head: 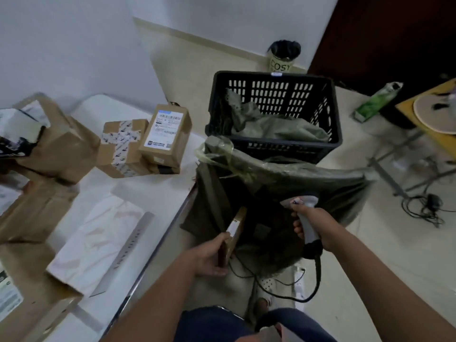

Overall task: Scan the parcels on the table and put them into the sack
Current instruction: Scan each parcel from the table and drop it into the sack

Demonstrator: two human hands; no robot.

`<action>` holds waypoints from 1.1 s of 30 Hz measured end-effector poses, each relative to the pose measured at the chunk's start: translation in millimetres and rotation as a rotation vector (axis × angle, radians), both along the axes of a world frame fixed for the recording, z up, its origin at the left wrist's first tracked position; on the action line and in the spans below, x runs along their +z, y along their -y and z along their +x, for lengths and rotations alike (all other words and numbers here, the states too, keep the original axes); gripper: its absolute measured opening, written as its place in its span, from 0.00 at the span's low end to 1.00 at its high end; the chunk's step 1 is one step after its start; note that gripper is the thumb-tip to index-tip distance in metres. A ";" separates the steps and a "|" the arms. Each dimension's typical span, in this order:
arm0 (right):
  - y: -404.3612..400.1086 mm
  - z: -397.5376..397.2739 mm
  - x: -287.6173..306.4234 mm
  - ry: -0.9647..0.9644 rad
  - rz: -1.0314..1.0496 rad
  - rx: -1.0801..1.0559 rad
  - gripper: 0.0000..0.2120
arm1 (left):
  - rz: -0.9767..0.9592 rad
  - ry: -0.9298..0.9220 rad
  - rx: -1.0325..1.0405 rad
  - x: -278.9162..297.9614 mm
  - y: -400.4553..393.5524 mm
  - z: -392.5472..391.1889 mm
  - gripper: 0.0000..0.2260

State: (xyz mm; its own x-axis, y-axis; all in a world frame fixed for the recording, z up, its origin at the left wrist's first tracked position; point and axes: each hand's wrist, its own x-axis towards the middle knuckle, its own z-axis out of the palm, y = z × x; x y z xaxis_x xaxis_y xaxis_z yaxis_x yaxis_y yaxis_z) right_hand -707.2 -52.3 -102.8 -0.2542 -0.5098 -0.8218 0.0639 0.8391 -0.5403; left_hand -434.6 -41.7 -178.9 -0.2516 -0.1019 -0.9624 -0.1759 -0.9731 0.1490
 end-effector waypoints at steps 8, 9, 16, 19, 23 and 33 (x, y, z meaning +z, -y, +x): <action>-9.2 -36.2 -3.6 0.016 0.018 -0.011 0.17 | 0.094 0.002 0.639 -44.3 39.6 -83.9 0.35; -9.0 -37.6 -2.8 0.019 0.022 -0.001 0.17 | 0.069 0.028 0.697 -46.7 45.1 -90.2 0.34; -2.0 -28.0 -2.2 0.041 0.035 0.119 0.17 | 0.007 0.013 0.613 -46.5 49.4 -85.6 0.31; 5.8 -10.4 4.1 0.080 0.008 0.171 0.17 | -0.078 0.030 0.528 -41.5 47.2 -54.8 0.26; 23.8 26.6 16.4 0.128 -0.037 0.275 0.18 | -0.289 0.131 0.298 -22.8 52.0 -1.9 0.18; 77.8 161.4 60.3 0.140 -0.225 0.474 0.13 | -1.152 0.734 -0.116 58.4 95.3 118.2 0.11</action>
State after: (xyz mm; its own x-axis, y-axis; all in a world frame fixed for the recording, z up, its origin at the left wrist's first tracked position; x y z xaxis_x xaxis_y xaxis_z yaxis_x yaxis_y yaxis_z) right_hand -545.8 -130.1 -42.6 0.1508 -0.7094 -0.6885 -0.2092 0.6578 -0.7235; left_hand -316.3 -137.0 -120.5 0.2124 -0.9413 -0.2625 -0.6356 -0.3371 0.6946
